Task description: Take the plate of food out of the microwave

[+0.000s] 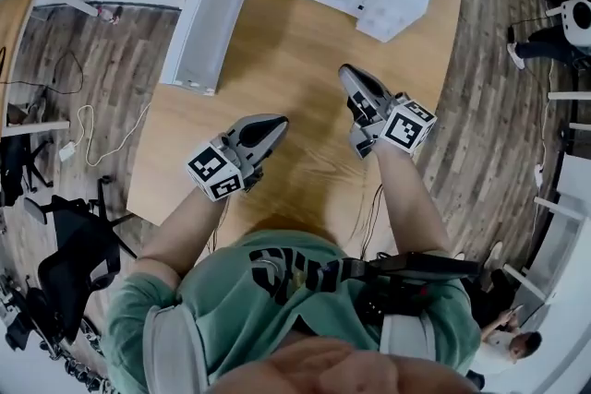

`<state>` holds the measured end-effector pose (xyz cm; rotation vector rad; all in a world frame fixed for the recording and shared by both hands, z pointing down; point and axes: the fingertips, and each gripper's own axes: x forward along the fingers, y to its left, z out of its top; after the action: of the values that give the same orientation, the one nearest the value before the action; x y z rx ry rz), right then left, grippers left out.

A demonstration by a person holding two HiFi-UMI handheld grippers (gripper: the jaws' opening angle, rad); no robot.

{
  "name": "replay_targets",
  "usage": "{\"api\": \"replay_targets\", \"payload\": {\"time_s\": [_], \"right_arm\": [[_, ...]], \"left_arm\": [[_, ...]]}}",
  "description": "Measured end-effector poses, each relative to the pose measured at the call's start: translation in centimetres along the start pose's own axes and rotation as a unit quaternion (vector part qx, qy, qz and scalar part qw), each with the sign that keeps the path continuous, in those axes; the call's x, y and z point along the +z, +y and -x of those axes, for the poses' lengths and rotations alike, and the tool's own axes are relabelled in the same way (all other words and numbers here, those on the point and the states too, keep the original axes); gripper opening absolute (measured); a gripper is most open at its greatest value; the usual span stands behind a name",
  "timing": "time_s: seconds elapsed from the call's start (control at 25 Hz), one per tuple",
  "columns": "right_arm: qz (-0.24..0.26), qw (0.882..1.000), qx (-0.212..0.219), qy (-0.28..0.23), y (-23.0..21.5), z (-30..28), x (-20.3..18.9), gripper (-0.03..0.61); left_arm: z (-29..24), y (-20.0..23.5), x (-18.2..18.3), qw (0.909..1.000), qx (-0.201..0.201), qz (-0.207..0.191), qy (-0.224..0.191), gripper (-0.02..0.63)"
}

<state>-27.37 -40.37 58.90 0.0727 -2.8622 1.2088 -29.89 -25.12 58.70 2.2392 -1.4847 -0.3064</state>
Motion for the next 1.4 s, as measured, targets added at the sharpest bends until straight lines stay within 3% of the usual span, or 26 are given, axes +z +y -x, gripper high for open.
{"api": "replay_targets", "payload": {"time_s": [0.24,0.56,0.72,0.92,1.2,1.4], "right_arm": [[-0.074,0.997,-0.019,-0.033,-5.3,-3.0,-0.5,0.009],[-0.134,0.989,0.002,-0.055,-10.9,-8.7,0.8,0.011],[-0.154,0.987,0.010,-0.054,-13.0,-11.6,1.3,0.067],[-0.181,0.982,0.001,-0.046,-15.3,-14.4,1.7,0.104],[-0.239,0.969,-0.006,-0.064,-17.7,-17.0,1.8,0.104],[-0.272,0.956,-0.020,-0.105,-18.6,-17.5,2.2,0.104]], "left_arm": [[-1.9,5.1,-1.1,0.9994,0.026,0.014,-0.020,0.005],[-4.7,11.5,-0.1,0.9958,0.070,-0.042,-0.042,0.005],[-5.9,13.8,-0.4,0.9950,0.073,-0.037,-0.056,0.005],[-6.0,15.0,-0.9,0.9942,0.076,-0.040,-0.065,0.005],[-5.1,15.8,-0.5,0.9919,0.078,-0.057,-0.083,0.005],[-4.4,15.5,-0.6,0.9909,0.079,-0.059,-0.091,0.005]]}}
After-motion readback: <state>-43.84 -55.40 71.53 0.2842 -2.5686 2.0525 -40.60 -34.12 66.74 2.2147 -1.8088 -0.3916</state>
